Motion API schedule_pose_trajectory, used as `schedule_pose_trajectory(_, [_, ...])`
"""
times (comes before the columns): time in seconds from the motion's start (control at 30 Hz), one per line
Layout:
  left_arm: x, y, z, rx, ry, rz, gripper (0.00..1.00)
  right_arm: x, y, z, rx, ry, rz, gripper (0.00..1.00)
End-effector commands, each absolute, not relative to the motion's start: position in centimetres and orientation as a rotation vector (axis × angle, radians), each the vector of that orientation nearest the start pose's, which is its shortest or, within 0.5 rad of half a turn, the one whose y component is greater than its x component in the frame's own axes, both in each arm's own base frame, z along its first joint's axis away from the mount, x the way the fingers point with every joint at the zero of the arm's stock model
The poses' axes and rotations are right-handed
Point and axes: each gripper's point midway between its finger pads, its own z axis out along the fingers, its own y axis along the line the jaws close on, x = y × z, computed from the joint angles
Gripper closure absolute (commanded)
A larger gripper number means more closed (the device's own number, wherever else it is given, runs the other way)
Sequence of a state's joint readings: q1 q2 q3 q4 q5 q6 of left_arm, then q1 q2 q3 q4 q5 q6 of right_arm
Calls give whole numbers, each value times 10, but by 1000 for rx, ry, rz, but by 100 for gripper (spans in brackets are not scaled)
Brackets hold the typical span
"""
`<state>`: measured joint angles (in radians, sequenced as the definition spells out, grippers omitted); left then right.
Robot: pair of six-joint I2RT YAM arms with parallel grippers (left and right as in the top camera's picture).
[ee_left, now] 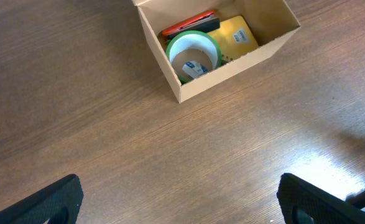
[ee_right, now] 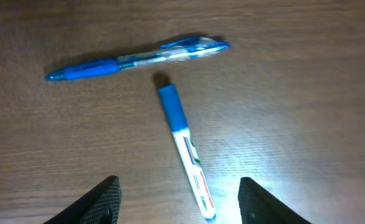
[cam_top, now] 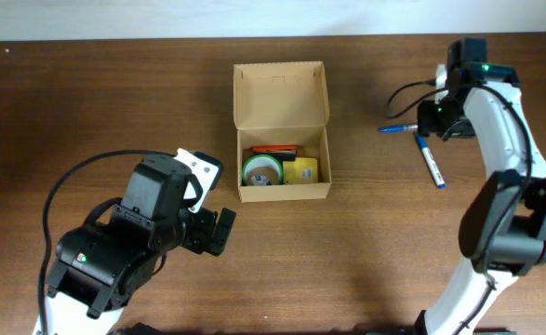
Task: Pack container
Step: 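Move the right gripper to the blue marker and grasp it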
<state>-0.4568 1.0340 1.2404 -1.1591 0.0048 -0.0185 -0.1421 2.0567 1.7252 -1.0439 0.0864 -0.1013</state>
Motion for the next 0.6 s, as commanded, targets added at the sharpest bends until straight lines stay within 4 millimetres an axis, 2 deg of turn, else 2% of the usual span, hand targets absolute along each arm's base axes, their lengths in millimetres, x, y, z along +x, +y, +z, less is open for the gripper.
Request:
schedule_pose_trajectory(0.0, [228, -115, 259, 570, 2438, -216, 0, 441, -74, 68, -76, 2973, -122, 39])
schedule_pose_trajectory(0.13, [228, -115, 259, 570, 2438, -216, 0, 443, -68, 48, -210, 2996, -69, 39])
schedule_pose_trajectory(0.23, [228, -115, 259, 570, 2438, -216, 0, 442, -62, 37, -291, 2998, -11, 44])
schedule_pose_trajectory(0.57, [228, -115, 259, 570, 2438, -216, 1, 433, -79, 13, -230, 2993, 73, 44])
